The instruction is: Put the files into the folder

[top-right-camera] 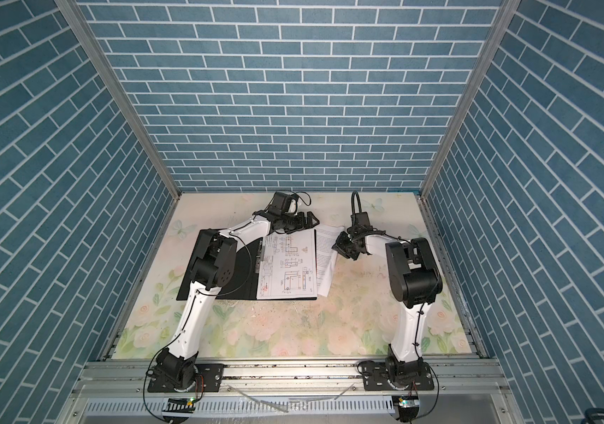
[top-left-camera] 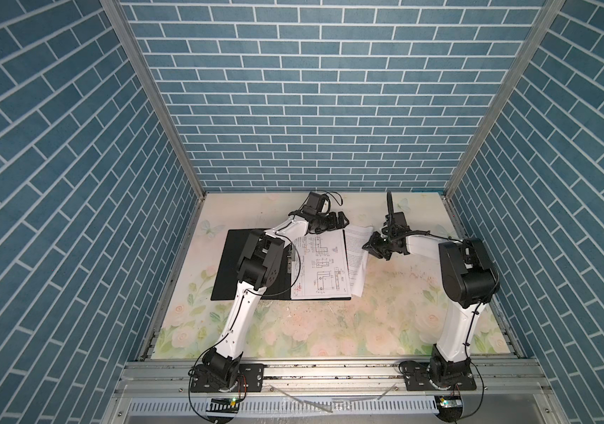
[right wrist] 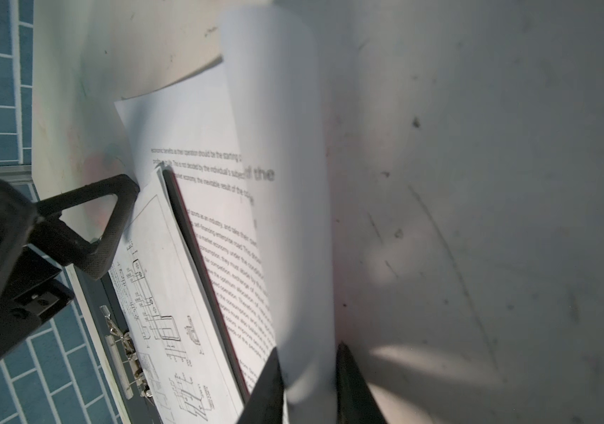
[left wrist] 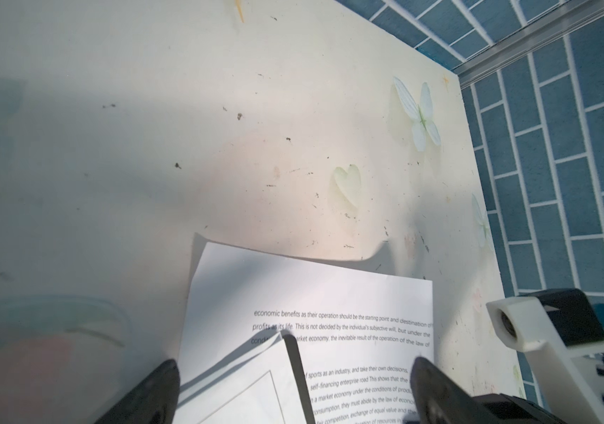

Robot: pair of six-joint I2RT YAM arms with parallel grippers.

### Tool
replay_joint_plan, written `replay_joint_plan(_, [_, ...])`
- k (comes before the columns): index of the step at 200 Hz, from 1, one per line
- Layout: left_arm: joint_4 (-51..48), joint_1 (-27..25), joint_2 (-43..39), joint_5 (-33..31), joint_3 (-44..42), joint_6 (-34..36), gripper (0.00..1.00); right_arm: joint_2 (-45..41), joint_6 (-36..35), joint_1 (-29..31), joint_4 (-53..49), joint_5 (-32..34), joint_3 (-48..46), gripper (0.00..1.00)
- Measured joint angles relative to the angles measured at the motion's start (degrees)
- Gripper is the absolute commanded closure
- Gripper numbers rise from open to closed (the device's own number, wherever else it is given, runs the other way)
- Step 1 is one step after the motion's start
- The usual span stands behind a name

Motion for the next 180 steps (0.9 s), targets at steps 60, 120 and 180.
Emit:
replay_joint_plan(60, [0.04,0.0,-0.09,-0.04,-0.09,0.0,0.01,-0.11,-1.2,-2.34,-0.68,-0.04,-0.11,0.78])
replay_joint_plan(120, [-0.11,0.0,-0.5,-0.17,-0.63,0.02,0.01,-2.89,-4.13,-5.42,-1.25,0.83,-3.5,0.78])
replay_joint_plan(180, [-0.57,-0.04,-1.33,-0.61,-1.64,0.07,0.0,-6.75,-6.69,-9.86,-2.25,1.99,-7.89,0.78])
